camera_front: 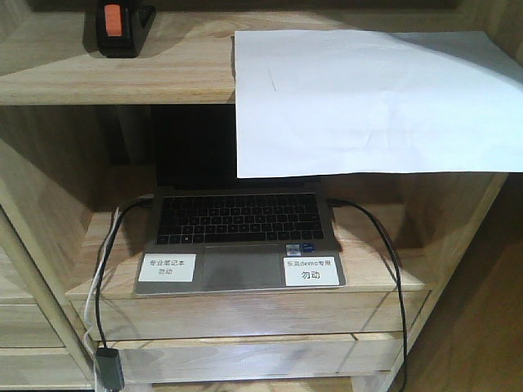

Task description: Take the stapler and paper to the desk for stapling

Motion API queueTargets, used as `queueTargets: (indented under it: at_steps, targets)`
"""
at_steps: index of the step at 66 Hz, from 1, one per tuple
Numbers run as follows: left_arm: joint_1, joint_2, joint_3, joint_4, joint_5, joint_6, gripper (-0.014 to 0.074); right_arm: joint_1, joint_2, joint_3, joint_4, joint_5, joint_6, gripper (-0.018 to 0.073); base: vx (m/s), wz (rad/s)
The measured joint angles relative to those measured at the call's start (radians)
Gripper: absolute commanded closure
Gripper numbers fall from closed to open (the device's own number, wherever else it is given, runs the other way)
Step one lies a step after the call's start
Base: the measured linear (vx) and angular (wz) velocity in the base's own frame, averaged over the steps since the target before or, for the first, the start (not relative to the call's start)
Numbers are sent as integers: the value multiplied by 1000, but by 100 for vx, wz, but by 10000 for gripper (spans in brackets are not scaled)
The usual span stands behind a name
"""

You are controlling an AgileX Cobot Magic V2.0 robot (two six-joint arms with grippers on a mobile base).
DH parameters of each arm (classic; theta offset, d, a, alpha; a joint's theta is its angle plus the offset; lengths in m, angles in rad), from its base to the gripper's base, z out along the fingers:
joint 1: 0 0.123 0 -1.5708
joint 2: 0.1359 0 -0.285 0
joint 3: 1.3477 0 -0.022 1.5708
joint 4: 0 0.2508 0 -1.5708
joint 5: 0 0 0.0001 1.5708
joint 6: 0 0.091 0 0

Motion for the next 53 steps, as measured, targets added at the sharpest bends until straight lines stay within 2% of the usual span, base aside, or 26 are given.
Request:
queueTargets:
  at_steps: [10, 20, 53]
  targets:
    - [0, 0, 0, 0, 0, 0, 224, 0, 0, 0, 0, 0, 0, 568, 0, 0]
    - [0, 0, 0, 0, 0, 0, 115, 0, 0, 0, 0, 0, 0, 568, 0, 0]
    - [0, 0, -1, 0, 6, 0, 101, 0, 0, 0, 0, 0, 0, 568, 0, 0]
